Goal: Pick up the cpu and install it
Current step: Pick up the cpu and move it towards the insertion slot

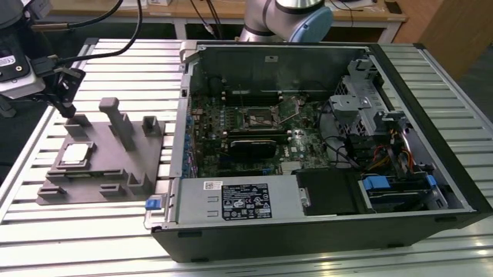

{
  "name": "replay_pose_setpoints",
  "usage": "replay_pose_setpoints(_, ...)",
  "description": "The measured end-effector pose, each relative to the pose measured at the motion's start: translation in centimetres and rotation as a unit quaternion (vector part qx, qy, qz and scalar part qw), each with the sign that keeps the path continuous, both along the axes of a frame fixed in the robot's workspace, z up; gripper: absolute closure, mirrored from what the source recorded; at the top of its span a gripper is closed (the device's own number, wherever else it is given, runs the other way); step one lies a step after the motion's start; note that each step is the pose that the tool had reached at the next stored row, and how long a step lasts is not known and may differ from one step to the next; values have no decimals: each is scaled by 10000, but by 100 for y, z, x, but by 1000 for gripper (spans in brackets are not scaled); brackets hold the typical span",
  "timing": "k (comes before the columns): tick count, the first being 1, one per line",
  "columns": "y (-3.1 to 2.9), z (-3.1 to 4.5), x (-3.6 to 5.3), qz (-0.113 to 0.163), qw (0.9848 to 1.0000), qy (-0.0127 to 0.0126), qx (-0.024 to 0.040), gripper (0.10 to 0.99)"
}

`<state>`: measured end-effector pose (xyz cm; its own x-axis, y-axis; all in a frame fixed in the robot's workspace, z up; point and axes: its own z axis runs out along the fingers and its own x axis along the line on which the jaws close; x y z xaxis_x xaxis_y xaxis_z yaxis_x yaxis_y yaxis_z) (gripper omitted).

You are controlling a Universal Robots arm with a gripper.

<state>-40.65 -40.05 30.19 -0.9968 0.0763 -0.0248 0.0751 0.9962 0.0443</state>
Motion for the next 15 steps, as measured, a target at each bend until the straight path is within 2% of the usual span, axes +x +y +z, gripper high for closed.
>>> replay_pose_setpoints(15, -22, -105, -48, 0, 10000, 1, -1, 980)
